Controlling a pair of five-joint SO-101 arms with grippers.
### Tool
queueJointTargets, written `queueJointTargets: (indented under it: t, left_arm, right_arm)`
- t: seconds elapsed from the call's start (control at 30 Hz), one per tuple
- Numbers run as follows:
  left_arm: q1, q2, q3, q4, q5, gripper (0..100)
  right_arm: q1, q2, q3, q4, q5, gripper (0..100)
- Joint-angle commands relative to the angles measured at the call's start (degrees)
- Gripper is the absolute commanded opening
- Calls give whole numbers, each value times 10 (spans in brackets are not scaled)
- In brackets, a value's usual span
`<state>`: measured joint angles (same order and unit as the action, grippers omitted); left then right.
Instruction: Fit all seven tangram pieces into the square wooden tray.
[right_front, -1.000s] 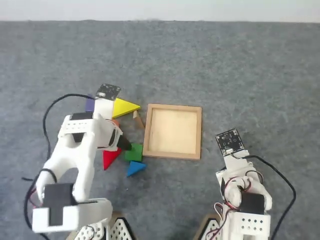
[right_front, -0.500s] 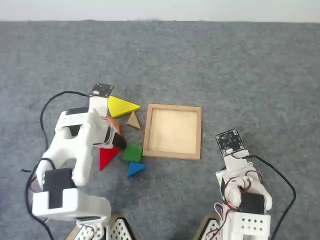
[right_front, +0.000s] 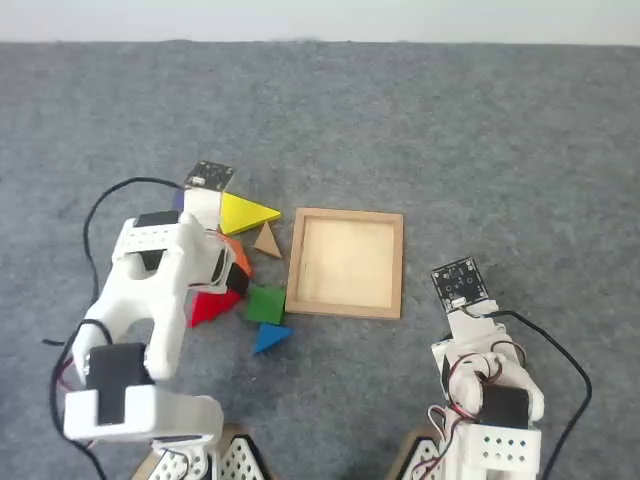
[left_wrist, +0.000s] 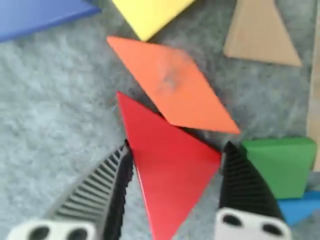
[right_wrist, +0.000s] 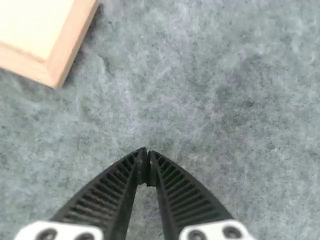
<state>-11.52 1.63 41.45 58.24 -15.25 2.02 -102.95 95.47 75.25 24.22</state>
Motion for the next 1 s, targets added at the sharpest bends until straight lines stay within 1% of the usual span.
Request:
queueJointTargets:
  t: [0.0, 0.1, 0.17, 0.27, 0.33, 0.43, 0.57, 0.63, 0.7, 0.8, 0.9, 0.97]
  left_arm:
    - [35, 4, 10, 15, 3, 210]
    - [55, 4, 9, 16, 11, 212]
    - [61, 4, 7, 32, 9, 246]
    - [45, 3, -25, 80, -19, 320]
    - [24, -23, -41, 104, -47, 330]
    - [2, -125, -7, 134, -97, 330]
    - [-26, -309, 114, 171, -164, 330]
    - [-63, -384, 161, 213, -213, 321]
    - [-117, -435, 187, 262, -262, 303]
    - [-222, -481, 193, 276, -326, 287]
    - [-282, -490, 192, 290, -394, 279]
    - [-308, -490, 198, 292, -410, 258]
  right_arm:
    - [-3, -9, 10, 1, 4, 8]
    - [-3, -9, 10, 1, 4, 8]
    - [-3, -9, 10, 1, 4, 8]
    - [-3, -9, 10, 1, 4, 8]
    - [-2, -9, 10, 1, 4, 8]
    - [-2, -9, 10, 1, 4, 8]
    - [-2, -9, 10, 1, 4, 8]
    - [-2, -9, 10, 1, 4, 8]
    - [-2, -9, 10, 1, 4, 8]
    - [-3, -9, 10, 1, 4, 8]
    - [-2, -9, 10, 1, 4, 8]
    - [-2, -9, 10, 1, 4, 8]
